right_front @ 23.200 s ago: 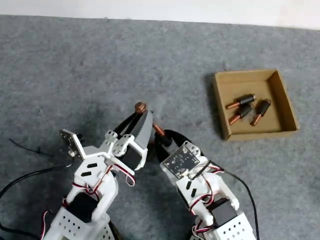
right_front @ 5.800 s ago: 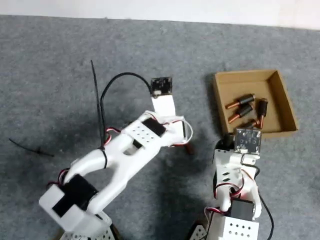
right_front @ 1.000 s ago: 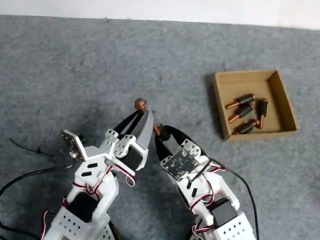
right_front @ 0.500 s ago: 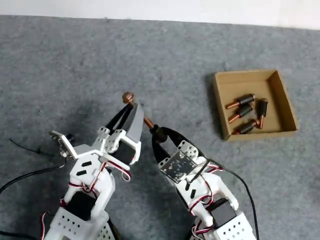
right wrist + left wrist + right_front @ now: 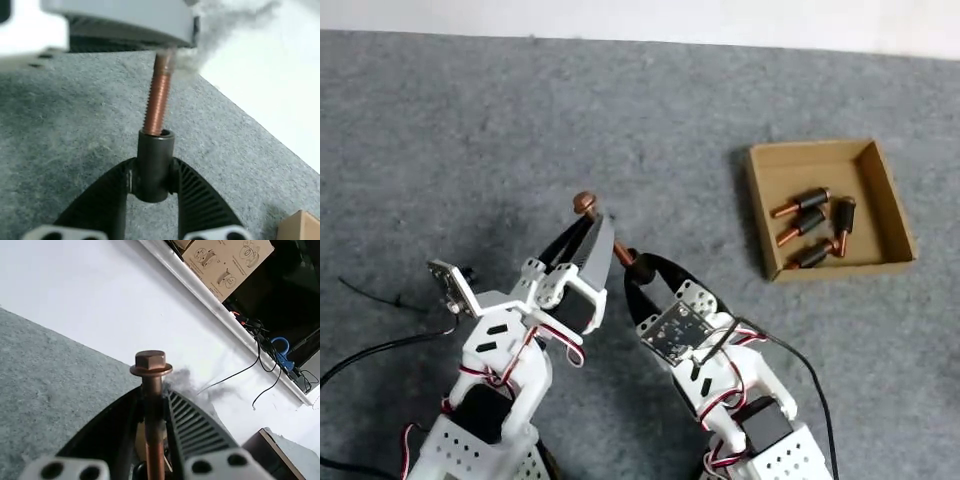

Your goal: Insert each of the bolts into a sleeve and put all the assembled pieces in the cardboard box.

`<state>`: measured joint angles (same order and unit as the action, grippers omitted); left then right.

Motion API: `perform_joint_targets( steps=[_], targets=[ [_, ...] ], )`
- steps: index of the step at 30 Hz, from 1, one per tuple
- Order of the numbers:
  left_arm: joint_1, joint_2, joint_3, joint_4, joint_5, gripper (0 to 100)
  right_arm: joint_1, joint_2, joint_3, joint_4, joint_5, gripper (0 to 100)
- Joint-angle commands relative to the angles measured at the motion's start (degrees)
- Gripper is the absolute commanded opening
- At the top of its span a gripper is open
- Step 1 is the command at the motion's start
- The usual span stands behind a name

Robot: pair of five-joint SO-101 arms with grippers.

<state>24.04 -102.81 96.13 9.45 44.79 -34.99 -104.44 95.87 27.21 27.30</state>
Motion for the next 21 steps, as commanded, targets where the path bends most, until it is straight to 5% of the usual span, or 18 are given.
perform_joint_targets(
  steps=[1, 21],
  targets=[
    [1.71, -1.36, 1.1, 0.26, 0.18, 1, -0.4, -1.1, 5.93, -2.33, 0.53, 0.4],
    [1.54, -1.36, 1.1, 0.18, -2.73, 1, -0.66, -1.1, 5.93, -5.32, 0.18, 0.4]
  ],
)
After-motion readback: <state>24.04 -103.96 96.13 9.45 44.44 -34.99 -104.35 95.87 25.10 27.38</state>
